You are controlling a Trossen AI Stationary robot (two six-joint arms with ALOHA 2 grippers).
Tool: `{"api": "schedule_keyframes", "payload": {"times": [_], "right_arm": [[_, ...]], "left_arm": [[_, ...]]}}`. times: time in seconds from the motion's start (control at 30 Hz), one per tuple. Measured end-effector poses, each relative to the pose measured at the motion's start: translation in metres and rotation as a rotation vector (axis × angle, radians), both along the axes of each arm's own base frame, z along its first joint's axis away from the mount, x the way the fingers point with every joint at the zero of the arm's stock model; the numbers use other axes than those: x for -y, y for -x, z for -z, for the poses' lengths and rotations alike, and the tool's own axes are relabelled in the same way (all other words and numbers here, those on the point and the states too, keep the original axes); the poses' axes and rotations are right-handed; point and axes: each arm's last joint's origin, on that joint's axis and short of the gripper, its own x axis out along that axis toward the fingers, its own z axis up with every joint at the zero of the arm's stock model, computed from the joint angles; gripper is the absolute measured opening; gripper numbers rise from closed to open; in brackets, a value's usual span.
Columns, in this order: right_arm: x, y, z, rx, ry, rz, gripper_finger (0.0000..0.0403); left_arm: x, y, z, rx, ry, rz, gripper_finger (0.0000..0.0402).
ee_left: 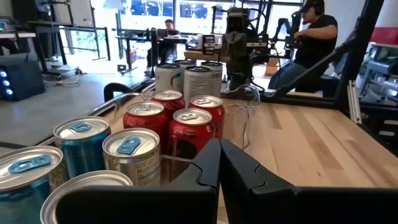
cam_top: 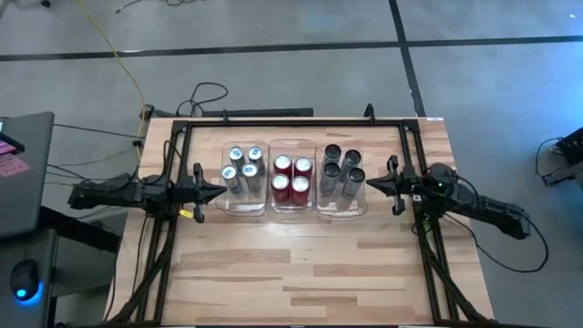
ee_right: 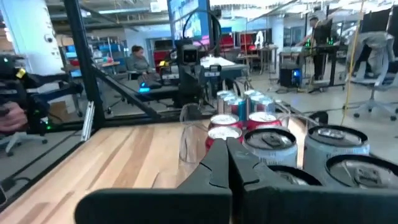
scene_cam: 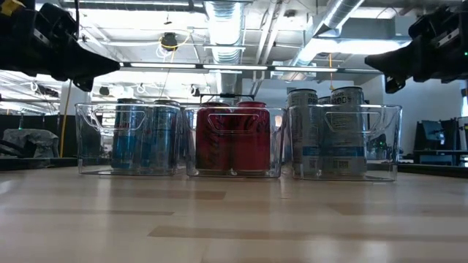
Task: Sort soda cans
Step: Return to Home Position
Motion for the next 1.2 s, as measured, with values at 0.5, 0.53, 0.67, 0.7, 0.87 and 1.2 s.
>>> {"api": "schedule_keyframes", "payload": {"times": [0.5, 0.53, 0.67, 0.7, 0.87, 1.2], "right_arm": [[-0.005, -0.003, 0.009, -0.024, -0.039, -0.057, 0.0], [-0.006, -0.003, 0.009, -0.025, -0.038, -0.065, 0.0], [-0.007, -0.004, 0.01, -0.031, -0.015, -0.024, 0.0], [-0.007, -0.004, 0.01, -0.031, -0.002, 0.003, 0.0], [-0.006, -0.004, 0.007, 0.004, 0.024, 0.053, 0.0007], [-0.006, -0.004, 0.009, -0.011, -0.002, 0.052, 0.0034]], "left_arm": [[0.001, -0.008, 0.009, 0.025, 0.038, 0.019, 0.0], [0.001, -0.009, 0.01, 0.013, 0.039, 0.016, 0.0], [0.001, -0.01, 0.011, 0.003, 0.044, -0.006, 0.0], [0.001, -0.01, 0.011, 0.003, 0.043, -0.009, 0.0], [0.0, -0.01, 0.01, 0.011, 0.044, -0.023, 0.0], [0.0, -0.01, 0.01, 0.02, 0.085, -0.022, 0.0005]]}}
